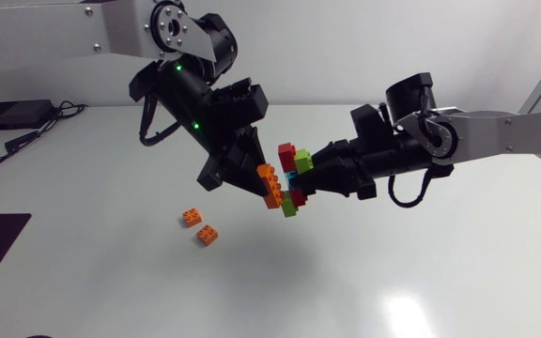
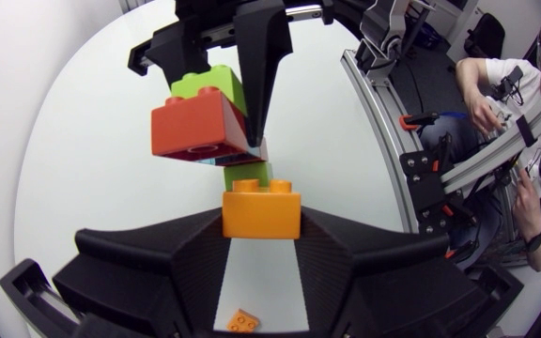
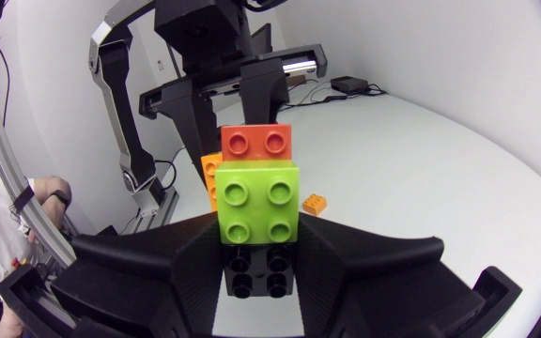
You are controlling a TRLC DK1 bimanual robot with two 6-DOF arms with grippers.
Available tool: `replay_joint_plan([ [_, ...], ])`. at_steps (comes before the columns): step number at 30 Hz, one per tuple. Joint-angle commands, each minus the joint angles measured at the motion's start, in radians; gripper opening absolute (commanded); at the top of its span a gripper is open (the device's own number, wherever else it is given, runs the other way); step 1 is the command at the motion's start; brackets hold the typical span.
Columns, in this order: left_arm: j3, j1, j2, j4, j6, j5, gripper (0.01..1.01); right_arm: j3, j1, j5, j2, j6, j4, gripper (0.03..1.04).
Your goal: Separate the duplo bricks
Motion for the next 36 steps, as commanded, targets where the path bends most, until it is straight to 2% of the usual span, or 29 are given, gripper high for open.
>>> replay_joint_plan([
  [1, -0.046, 0.019, -0.023, 0.025, 0.012, 0.009, 0.366, 0.005, 0.0, 0.003, -0.02, -0.011, -0.009, 0.16],
  [5, -0.135, 0.09, -0.006, 0.171, -0.06, 0.092, 0.367, -0.015, -0.038, 0.013, -0.079, -0.019, -0.007, 0.16],
  [9, -0.273, 0.136, 0.008, 0.392, -0.136, 0.126, 0.367, -0.012, -0.104, 0.02, -0.118, -0.025, -0.007, 0.16],
  [12, -0.321, 0.168, 0.056, 0.54, -0.216, 0.154, 0.367, -0.005, -0.144, 0.02, -0.143, -0.027, -0.014, 0.16],
  [19, -0.381, 0.156, 0.194, 0.921, -0.477, 0.14, 0.367, -0.028, -0.147, 0.022, -0.163, -0.036, -0.021, 0.16],
  [29, -0.379, 0.091, 0.329, 1.1, -0.594, 0.028, 0.369, -0.038, -0.157, 0.022, -0.164, -0.048, -0.021, 0.16],
  [36, -0.39, 0.098, 0.344, 1.108, -0.598, 0.008, 0.372, -0.038, -0.157, 0.022, -0.163, -0.056, -0.021, 0.16],
])
